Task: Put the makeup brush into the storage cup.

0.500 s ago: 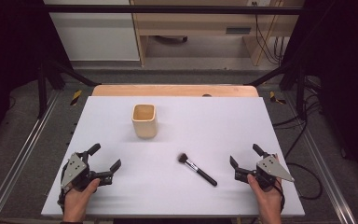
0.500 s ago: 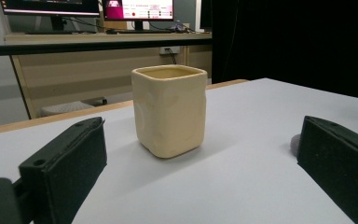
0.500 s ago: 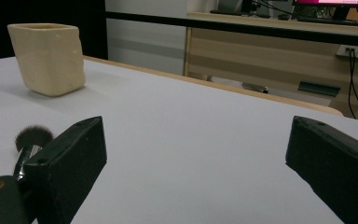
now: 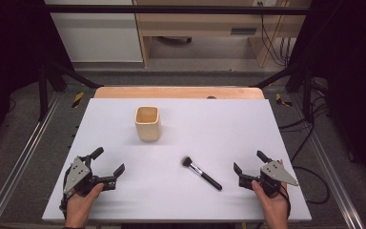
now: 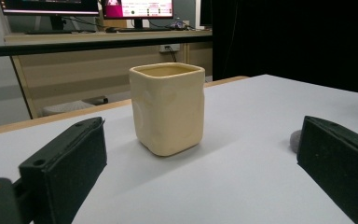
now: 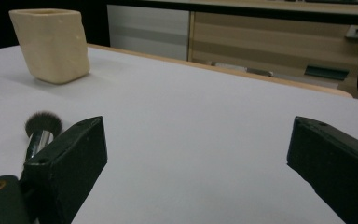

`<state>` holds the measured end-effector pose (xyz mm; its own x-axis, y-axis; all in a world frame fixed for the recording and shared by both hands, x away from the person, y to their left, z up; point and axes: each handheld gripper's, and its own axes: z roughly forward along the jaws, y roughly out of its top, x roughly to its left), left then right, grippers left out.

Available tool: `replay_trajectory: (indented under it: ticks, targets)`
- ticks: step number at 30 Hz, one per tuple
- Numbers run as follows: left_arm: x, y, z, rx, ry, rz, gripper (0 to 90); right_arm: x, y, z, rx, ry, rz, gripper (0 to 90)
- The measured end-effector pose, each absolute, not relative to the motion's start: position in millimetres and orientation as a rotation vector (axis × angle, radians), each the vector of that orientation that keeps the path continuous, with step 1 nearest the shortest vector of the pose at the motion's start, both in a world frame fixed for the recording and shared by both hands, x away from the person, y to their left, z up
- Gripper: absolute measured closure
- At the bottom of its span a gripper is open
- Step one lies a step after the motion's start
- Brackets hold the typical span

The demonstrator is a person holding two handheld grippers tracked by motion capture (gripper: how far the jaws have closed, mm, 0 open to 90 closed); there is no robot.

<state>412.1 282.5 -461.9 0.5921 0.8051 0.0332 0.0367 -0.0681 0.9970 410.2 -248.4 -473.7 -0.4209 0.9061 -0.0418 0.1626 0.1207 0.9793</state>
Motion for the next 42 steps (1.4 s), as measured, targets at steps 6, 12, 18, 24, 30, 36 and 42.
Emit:
replay_trajectory:
  ticks: [6, 12, 18, 24, 30, 36, 42]
  targets:
    - [412, 283, -462, 1.521, 0.736, 0.732, 1.1, 412, -237, -463, 1.066, 1.811, 1.286, 5.4]
    - [412, 289, -461, 1.495, 0.752, 0.738, 1.2, 411, -225, -449, 1.061, 1.943, 1.171, 4.8]
    - [413, 292, -461, 1.485, 0.763, 0.748, 1.2, 417, -217, -436, 1.023, 2.105, 1.051, 5.3]
    - [414, 290, -461, 1.499, 0.759, 0.756, 1.2, 421, -207, -425, 1.013, 2.25, 0.98, 5.8]
    - [413, 287, -462, 1.522, 0.746, 0.758, 1.2, 424, -200, -426, 0.991, 2.35, 0.922, 5.9]
    - [414, 287, -462, 1.52, 0.748, 0.755, 1.1, 426, -194, -426, 1.017, 2.386, 0.893, 5.9]
    - [414, 286, -462, 1.524, 0.742, 0.756, 1.1, 430, -188, -423, 1.022, 2.418, 0.87, 5.8]
